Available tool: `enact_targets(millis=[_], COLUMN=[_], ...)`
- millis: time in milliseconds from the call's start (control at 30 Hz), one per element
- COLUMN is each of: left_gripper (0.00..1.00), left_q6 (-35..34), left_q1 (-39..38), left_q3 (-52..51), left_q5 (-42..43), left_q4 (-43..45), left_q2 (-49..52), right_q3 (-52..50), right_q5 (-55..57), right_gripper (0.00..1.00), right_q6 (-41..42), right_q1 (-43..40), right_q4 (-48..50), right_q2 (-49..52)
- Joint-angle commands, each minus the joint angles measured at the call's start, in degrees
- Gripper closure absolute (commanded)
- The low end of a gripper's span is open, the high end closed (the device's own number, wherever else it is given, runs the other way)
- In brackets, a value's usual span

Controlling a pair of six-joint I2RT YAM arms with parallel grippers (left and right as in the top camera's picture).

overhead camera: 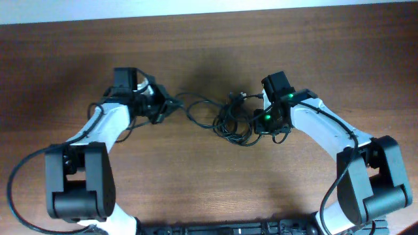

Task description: Untangle cables

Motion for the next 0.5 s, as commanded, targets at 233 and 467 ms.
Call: enact_targets(millis=[233,467], left_gripper=[0.29,0.07], left_q6=[3.19,9.22], left_q1=[0.37,-10.71], left_q3=[0.24,-0.44], left_q5=[-12.00,-12.15], left_q4=[-5.62,-10.21], left_q2=[-1.42,-1.42], right_q3=[-0.26,-0.26], right_q5=[2.10,2.08], right_gripper=[0.96,0.96], right_q6=[0.48,0.48], right_q1=[-0.11,-0.11], right_q4=[-0.55,-0.61], right_q2=[0.04,0.04])
